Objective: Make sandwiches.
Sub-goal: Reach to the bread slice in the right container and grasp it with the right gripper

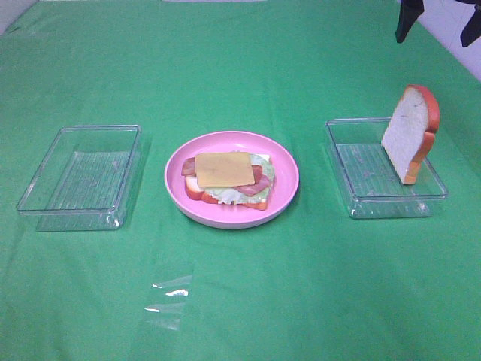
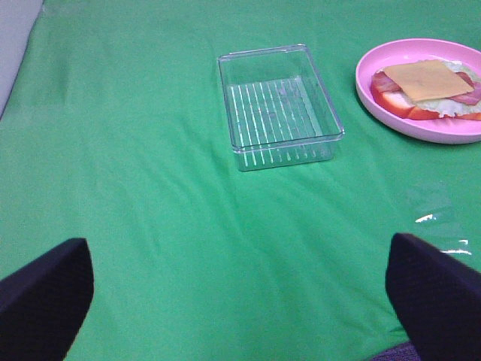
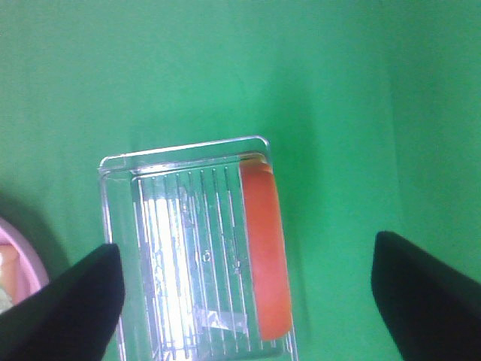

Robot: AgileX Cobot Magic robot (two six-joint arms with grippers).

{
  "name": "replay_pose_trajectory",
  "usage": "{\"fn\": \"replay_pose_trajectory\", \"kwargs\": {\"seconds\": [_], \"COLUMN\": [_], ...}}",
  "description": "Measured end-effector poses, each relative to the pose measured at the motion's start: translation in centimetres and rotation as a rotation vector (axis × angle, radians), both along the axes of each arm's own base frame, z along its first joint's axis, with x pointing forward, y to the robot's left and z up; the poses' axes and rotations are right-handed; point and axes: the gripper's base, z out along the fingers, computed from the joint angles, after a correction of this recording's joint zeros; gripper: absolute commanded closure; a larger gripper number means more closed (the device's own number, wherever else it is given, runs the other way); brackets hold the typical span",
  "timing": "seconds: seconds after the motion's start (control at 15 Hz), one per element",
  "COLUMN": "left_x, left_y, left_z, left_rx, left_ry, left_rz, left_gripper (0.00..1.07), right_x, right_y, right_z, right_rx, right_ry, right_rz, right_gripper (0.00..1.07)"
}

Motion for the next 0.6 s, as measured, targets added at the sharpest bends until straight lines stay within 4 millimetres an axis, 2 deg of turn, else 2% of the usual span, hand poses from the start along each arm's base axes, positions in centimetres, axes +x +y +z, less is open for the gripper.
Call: {"fn": "replay_pose_trajectory", "kwargs": {"seconds": [0.6], "left_x": [0.0], "left_y": [0.0], "left_z": [0.0], "left_rx": [0.0], "left_ry": [0.0], "left_rz": [0.0], "left_gripper": [0.09], "right_x": [1.4], "right_y": [-0.2], "right_z": [-4.0], "right_rx": [-0.002], "right_ry": [0.091], "right_rz": [0.012], "right_gripper": [0.22]}}
